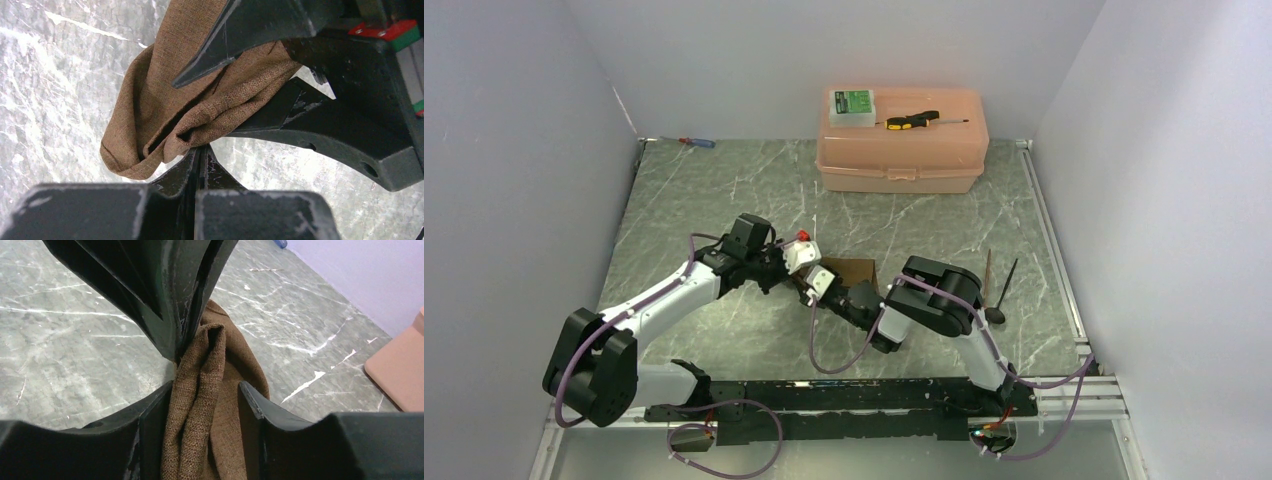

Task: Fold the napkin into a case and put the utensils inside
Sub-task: Pass from the left arm to the right, then fold the 2/3-rectangle-folded napkin at the center of the board.

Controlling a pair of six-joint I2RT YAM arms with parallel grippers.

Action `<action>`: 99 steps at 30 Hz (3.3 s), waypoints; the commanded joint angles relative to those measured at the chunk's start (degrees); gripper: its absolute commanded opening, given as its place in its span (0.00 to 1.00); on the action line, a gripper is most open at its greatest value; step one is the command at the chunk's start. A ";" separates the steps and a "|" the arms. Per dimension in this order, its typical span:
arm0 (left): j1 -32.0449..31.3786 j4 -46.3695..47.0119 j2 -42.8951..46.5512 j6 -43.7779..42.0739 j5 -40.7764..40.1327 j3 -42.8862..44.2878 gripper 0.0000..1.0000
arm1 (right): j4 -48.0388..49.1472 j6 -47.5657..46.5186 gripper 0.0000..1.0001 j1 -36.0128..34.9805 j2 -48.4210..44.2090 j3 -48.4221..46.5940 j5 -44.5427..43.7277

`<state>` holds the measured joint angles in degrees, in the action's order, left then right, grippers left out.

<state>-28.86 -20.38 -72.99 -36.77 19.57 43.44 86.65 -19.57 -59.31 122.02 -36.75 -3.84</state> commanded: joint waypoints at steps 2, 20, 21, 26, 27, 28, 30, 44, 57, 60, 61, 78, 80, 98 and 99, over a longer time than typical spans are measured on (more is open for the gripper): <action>-0.41 -0.80 0.59 -0.02 0.02 1.35 0.03 | 11.69 3.40 0.51 0.05 -1.14 -2.11 -0.36; 2.51 -7.37 6.85 1.84 -0.81 1.99 0.41 | 11.65 6.25 0.15 0.18 0.02 -1.72 1.65; 3.20 -8.15 7.48 1.31 -0.20 2.01 0.44 | 11.68 6.49 0.15 0.28 -0.02 -1.64 1.79; 5.47 -4.85 10.52 -5.12 1.96 -2.23 0.55 | 11.69 8.33 0.15 0.65 -0.21 -1.01 2.89; 5.48 -3.58 10.87 -6.71 2.98 -3.69 0.55 | 11.68 8.78 0.16 0.73 -0.12 -0.99 3.14; 5.48 -2.48 11.00 -8.57 4.25 -4.58 0.56 | 11.64 9.33 0.16 0.79 -0.10 -1.02 3.44; 5.48 0.62 11.14 -12.37 6.37 -6.43 0.57 | 11.61 9.81 0.18 0.95 -0.11 -0.73 3.59; 6.30 15.82 6.94 -21.86 7.83 -11.01 0.59 | 11.50 13.16 0.19 1.45 -0.12 0.95 8.90; 6.52 15.66 5.80 -29.95 12.77 -12.94 0.63 | 11.34 18.14 0.17 3.48 0.97 -0.05 11.36; 6.62 19.02 5.41 -27.69 10.42 -12.96 0.56 | 11.30 19.07 0.15 3.77 1.51 -0.20 11.31; 6.64 18.19 5.49 -28.08 10.32 -12.81 0.52 | 11.26 19.41 0.15 3.93 1.55 -0.24 11.28; 6.30 17.46 4.06 -31.94 12.73 -13.96 0.49 | 10.87 23.59 0.06 5.66 2.70 -1.33 14.53; 6.11 19.24 3.08 -31.75 12.05 -14.01 0.49 | 11.11 23.49 0.05 5.61 2.79 -1.35 14.69; 3.96 21.48 1.02 -33.32 12.17 -14.33 0.32 | 11.29 24.85 0.03 6.13 2.79 -2.09 15.62; 3.83 21.63 1.20 -32.91 11.84 -14.49 0.32 | 11.33 25.23 0.03 6.24 2.81 -1.94 15.61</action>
<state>-24.27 -0.21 -72.71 -69.45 31.55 29.45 87.05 3.73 -53.60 124.51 -37.52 11.05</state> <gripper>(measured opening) 0.333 0.091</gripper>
